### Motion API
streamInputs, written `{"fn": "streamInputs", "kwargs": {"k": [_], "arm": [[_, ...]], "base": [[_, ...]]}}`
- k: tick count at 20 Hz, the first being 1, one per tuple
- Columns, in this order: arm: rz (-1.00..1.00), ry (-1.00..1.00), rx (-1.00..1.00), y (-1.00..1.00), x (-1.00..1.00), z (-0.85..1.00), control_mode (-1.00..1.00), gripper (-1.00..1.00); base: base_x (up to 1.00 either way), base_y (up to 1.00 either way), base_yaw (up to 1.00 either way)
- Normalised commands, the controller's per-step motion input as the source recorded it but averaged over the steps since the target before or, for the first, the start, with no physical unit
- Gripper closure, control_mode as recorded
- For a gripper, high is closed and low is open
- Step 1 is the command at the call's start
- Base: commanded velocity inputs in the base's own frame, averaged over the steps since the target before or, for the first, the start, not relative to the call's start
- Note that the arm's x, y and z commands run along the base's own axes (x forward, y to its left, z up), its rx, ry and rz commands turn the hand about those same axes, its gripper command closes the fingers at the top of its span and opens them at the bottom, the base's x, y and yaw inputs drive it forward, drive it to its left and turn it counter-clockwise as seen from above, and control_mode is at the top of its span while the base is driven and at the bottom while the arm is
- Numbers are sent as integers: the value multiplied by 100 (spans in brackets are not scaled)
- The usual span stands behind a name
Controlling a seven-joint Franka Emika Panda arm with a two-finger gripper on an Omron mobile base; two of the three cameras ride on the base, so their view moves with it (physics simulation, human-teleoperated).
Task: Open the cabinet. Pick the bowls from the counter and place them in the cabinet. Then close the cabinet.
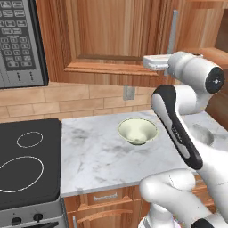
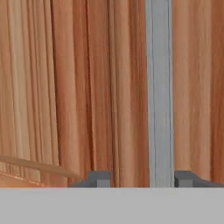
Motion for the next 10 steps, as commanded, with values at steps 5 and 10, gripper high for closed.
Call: {"fn": "streamInputs", "kwargs": {"k": [5,10], "arm": [[-2,-13,0,100,-100,-39,-100,100],[-13,-5,0,100,-100,-19,-100,100]], "base": [[0,0,0],[0,0,0]]}}
